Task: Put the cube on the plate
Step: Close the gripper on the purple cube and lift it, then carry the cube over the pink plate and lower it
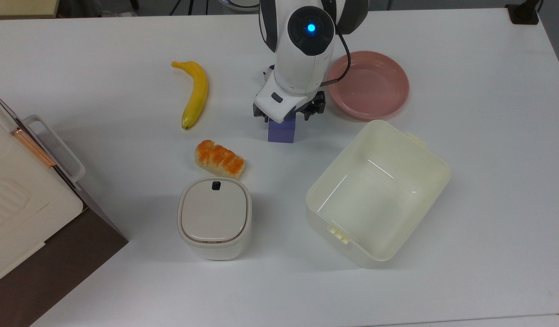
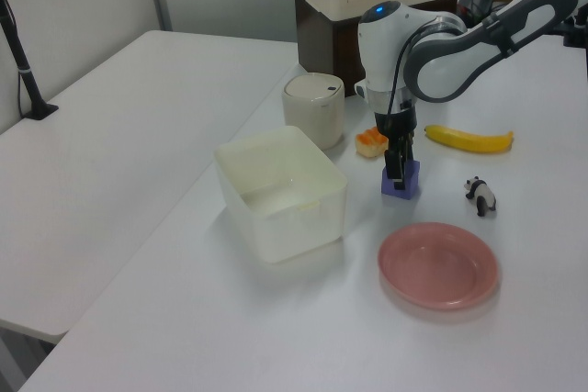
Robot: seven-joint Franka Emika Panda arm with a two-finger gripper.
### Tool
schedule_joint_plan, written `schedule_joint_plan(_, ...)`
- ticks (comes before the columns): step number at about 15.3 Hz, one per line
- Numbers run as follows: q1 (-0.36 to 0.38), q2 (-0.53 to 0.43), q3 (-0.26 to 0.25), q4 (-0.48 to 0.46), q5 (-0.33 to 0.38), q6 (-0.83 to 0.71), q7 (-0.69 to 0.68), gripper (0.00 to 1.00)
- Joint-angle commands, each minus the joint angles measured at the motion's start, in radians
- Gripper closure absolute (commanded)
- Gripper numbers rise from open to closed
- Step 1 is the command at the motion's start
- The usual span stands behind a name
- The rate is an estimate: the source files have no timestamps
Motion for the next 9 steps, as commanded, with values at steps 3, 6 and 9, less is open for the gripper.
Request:
schedule_joint_plan(3,0.012,0.007,0.000,-0.007,-0.034,0.011,0.098,0.75)
schedule_joint_plan(6,0.017,-0.013,0.000,-0.009,-0.042,-0.021,0.095,0.84)
schedule_joint_plan(9,0.026,-0.073,0.028,-0.010,-0.048,-0.104,0.088,0.84)
